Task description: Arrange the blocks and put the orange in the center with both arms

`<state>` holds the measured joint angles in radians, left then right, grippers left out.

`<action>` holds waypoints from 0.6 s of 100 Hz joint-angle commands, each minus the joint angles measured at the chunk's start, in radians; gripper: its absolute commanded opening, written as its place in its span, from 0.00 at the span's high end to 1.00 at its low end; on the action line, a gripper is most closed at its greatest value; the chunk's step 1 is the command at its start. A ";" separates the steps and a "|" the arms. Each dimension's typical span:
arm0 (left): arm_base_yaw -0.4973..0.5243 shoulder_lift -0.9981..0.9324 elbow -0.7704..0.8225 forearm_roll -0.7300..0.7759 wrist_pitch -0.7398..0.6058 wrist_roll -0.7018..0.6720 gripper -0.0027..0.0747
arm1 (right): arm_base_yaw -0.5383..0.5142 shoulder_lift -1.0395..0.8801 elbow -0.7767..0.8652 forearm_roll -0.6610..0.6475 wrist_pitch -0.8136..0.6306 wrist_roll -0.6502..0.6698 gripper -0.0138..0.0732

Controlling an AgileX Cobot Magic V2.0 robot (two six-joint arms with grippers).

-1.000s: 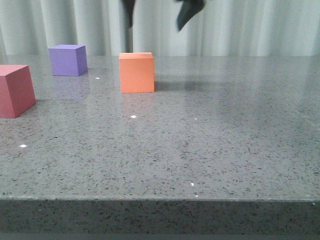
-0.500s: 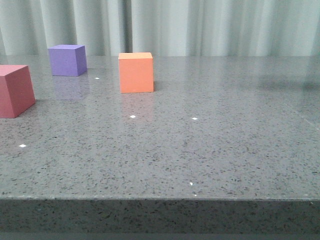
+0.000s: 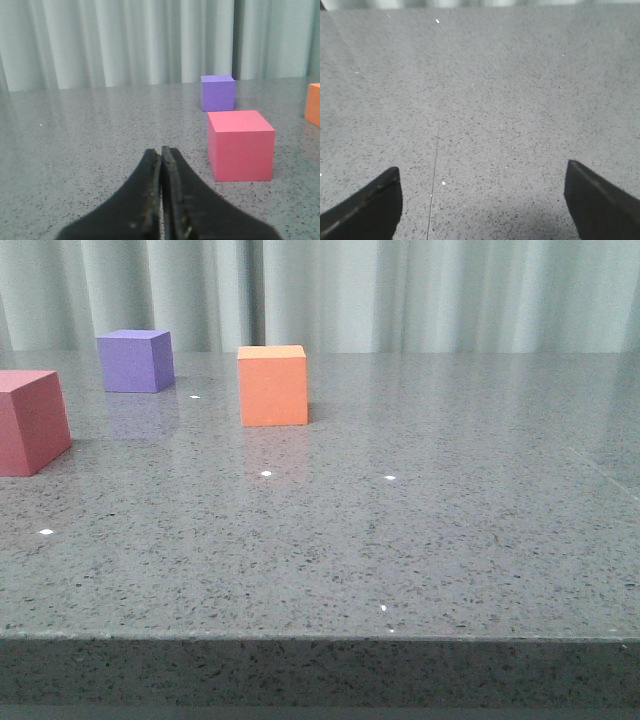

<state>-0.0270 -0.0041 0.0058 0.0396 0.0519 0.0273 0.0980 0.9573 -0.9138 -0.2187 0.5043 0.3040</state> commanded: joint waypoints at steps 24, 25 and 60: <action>-0.002 -0.033 0.043 -0.007 -0.082 -0.001 0.99 | -0.007 -0.385 0.366 -0.041 -0.372 -0.011 0.10; -0.002 -0.033 0.043 -0.007 -0.082 -0.001 0.99 | -0.007 -0.392 0.373 -0.043 -0.374 -0.011 0.10; -0.002 -0.033 0.043 -0.007 -0.082 -0.001 0.99 | -0.008 -0.545 0.500 -0.062 -0.414 -0.011 0.10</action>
<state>-0.0270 -0.0041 0.0058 0.0396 0.0519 0.0273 0.0980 0.4114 -0.3901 -0.2489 0.1698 0.3040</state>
